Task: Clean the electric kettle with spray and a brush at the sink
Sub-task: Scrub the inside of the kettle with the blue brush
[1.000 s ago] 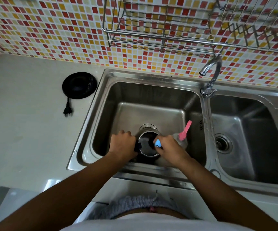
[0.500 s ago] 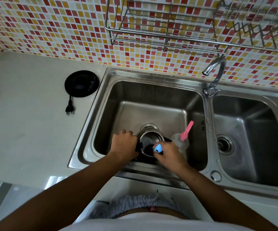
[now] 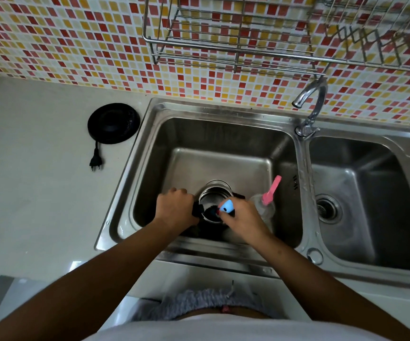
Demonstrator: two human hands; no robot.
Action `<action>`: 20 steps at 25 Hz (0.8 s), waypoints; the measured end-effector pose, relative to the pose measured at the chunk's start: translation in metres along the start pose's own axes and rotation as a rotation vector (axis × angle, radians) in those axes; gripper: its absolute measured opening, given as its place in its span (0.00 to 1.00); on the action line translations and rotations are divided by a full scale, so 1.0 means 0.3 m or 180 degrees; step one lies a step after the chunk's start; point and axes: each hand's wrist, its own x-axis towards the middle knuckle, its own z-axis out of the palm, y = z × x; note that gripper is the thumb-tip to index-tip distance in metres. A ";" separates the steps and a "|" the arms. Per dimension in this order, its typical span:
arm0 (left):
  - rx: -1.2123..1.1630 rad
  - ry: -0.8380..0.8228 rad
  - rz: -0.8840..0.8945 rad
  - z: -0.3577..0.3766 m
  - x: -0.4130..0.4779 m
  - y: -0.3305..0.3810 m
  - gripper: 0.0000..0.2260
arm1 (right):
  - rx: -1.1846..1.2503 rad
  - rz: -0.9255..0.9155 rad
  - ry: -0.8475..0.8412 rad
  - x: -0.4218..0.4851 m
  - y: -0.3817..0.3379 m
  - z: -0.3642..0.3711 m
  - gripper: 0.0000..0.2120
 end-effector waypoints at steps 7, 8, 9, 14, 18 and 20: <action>-0.0501 -0.0357 -0.0542 -0.028 0.072 -0.053 0.18 | 0.0586 -0.0494 0.1068 0.001 -0.166 -0.210 0.06; -0.0518 -0.0374 -0.0573 -0.029 0.080 -0.054 0.18 | 0.0650 -0.0469 0.1139 0.005 -0.178 -0.231 0.05; -0.0528 -0.0385 -0.0604 -0.029 0.093 -0.058 0.18 | 0.0747 -0.0451 0.1228 0.013 -0.182 -0.252 0.06; -0.0361 -0.0387 -0.0603 -0.053 0.151 -0.116 0.21 | 0.1553 0.0026 0.1704 0.048 -0.071 -0.319 0.06; 0.0127 -0.0098 -0.0480 -0.061 0.164 -0.138 0.23 | 0.3057 0.1503 0.1692 0.125 0.080 -0.120 0.07; 0.0431 0.0323 -0.0268 -0.052 0.137 -0.121 0.25 | 0.3192 0.1901 0.1687 0.166 0.152 0.020 0.05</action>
